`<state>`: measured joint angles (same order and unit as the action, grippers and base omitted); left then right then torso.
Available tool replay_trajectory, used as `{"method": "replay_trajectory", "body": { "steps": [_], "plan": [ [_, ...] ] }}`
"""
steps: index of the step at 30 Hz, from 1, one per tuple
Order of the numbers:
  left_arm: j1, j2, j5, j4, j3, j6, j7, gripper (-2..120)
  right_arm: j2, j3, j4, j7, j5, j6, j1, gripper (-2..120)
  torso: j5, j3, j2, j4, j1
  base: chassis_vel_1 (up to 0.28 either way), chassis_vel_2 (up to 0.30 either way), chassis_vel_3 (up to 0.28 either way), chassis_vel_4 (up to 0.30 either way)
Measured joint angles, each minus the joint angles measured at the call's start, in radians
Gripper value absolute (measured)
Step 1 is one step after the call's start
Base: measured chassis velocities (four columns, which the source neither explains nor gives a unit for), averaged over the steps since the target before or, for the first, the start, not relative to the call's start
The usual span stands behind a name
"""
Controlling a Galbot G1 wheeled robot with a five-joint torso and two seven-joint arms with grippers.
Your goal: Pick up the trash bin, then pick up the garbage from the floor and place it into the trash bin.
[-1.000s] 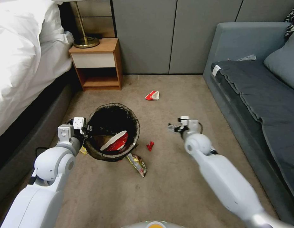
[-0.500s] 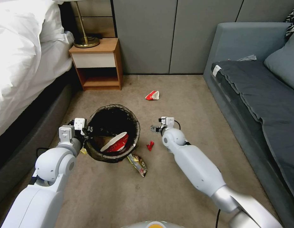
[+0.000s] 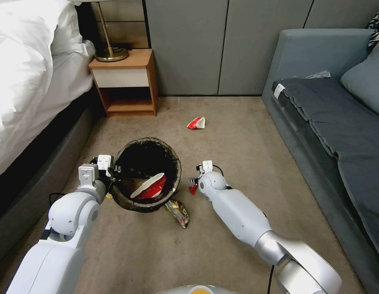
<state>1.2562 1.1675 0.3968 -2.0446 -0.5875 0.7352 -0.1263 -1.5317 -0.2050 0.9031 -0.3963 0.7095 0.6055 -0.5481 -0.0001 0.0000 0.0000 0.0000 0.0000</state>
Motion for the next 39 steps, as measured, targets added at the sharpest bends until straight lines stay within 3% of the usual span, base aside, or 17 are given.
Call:
{"method": "replay_trajectory", "body": {
  "steps": [12, 20, 25, 39],
  "plan": [
    [-0.011, 0.007, -0.012, 0.004, 0.009, 0.0, 0.003, 1, -0.042, -0.019, -0.066, 0.047, -0.027, -0.003, 0.014, 100, 0.0001, 0.0, 0.0, 0.0, 0.0, 0.0, 0.0, 0.0, 0.0],
    [0.008, 0.023, -0.032, 0.003, 0.014, -0.004, 0.007, 1, -0.079, 0.047, -0.268, 0.129, -0.148, -0.072, 0.07, 100, 0.0001, 0.0, 0.0, -0.0001, 0.0, 0.0, 0.0, 0.0, 0.0],
    [0.012, 0.024, -0.034, -0.002, 0.013, -0.004, 0.008, 1, -0.078, 0.056, -0.33, 0.169, -0.192, -0.099, 0.087, 100, 0.0002, 0.0, 0.0, 0.0, 0.0, 0.0, 0.0, 0.0, 0.0],
    [0.025, 0.034, -0.044, -0.011, 0.009, -0.004, 0.009, 1, -0.077, 0.08, -0.395, 0.187, -0.225, -0.145, 0.109, 100, 0.0, 0.0, 0.0, 0.0, 0.0, 0.0, 0.0, 0.0, 0.0]
  ]
}}
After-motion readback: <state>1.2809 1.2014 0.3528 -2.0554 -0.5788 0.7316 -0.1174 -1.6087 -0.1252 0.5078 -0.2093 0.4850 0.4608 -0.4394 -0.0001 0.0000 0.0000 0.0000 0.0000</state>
